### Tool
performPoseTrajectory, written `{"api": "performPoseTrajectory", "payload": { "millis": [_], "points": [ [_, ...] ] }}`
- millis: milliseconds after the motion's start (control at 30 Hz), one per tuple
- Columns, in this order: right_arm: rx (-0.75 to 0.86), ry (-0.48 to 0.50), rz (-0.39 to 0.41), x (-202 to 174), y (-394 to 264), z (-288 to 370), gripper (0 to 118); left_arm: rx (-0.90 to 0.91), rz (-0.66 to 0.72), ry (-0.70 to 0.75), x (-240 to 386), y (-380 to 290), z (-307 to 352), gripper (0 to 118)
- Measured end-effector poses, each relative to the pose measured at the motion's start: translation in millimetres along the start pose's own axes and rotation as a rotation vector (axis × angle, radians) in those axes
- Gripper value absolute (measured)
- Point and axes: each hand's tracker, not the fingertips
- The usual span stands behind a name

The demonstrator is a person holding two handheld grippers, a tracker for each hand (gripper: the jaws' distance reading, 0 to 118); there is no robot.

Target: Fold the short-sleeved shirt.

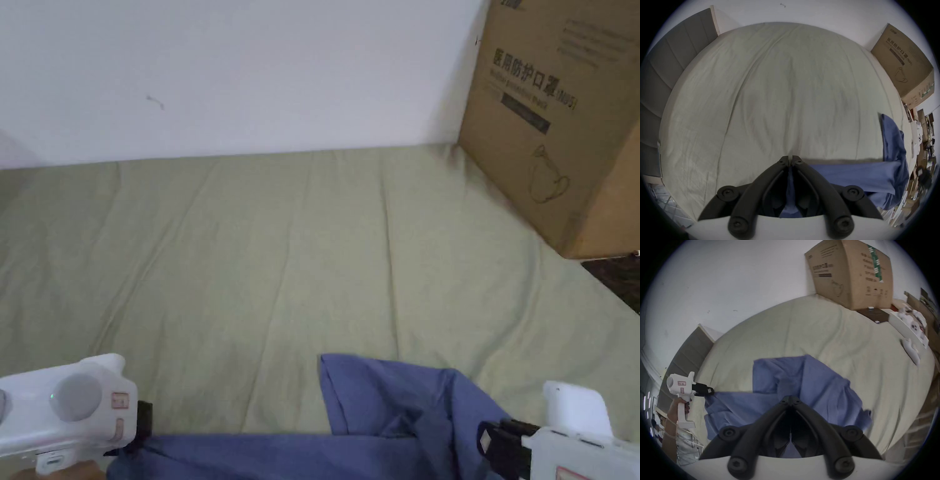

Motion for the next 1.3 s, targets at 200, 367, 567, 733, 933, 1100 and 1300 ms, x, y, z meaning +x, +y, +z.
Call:
{"api": "performPoseTrajectory", "payload": {
  "millis": [200, 367, 567, 733, 933, 1100, 1300],
  "points": [
    [-0.122, -0.057, 0.229, 5.3, 73.8, -79.5, 105, 0.083, -0.012, -0.055, 2.2, 0.7, 37.7, 3],
    [-0.342, -0.18, 0.229, 30.9, 96.4, -166.9, 105, 0.09, -0.008, -0.065, 1.4, -5.1, 45.7, 3],
    [-0.382, -0.162, 0.254, 38.8, 88.2, -181.1, 49, 0.066, -0.003, -0.062, -0.3, -7.8, 43.3, 3],
    [-0.37, -0.2, 0.221, 26.3, 99.4, -166.5, 4, 0.079, -0.006, -0.066, -5.1, -2.2, 44.5, 3],
    [-0.274, -0.176, 0.13, 23.5, 122.8, -119.9, 4, 0.13, -0.008, -0.054, -11.4, 2.2, 76.3, 3],
    [-0.135, -0.162, 0.054, 20.9, 171.3, -56.6, 4, 0.218, -0.023, 0.011, -19.3, 17.2, 117.8, 3],
    [0.026, -0.102, -0.099, 1.6, 233.8, 34.3, 4, 0.342, -0.047, 0.058, -21.6, 51.1, 177.4, 2]
  ]
}}
